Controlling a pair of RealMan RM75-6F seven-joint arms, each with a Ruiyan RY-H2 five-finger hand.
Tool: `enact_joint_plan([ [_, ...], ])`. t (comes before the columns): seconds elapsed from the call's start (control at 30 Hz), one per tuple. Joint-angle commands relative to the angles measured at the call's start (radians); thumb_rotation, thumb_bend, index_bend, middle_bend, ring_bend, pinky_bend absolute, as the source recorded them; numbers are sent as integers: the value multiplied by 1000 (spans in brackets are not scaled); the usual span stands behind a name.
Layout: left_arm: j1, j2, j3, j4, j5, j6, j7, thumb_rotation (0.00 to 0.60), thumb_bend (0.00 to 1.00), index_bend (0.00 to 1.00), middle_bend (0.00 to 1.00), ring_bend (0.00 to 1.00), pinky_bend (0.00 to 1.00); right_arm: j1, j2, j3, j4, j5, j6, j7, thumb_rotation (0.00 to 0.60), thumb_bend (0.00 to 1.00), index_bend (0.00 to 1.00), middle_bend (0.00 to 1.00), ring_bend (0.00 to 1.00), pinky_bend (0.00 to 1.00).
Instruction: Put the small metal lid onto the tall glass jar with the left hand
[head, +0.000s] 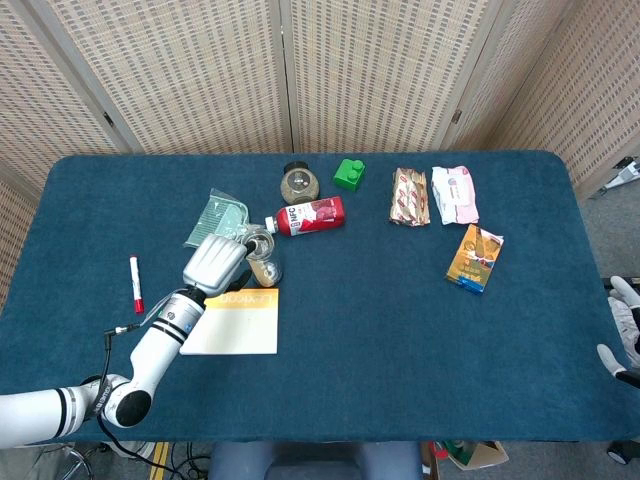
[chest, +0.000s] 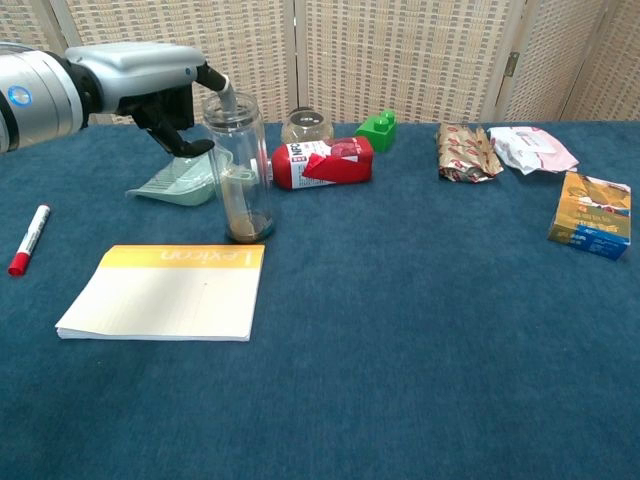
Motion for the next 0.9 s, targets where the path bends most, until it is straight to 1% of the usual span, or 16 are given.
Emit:
enact_joint_plan([
  [0.03,0,0,0,-1,-1,0,2,600,423,369,1000,1000,1000,0,0,0,0,0,0,0,600,304,19,219,79,235],
  [0.53,0,3,-5,-10,-2,10,8,600,423,370,1000,1000,1000,-2,0,1,3,2,1,3,600,305,20,219,79,235],
  [0.9,13,36,-32,-50,11,41,-19,600,423,370,1000,1000,1000,0,1,2,1,-1,1,4,600,304,20,219,79,235],
])
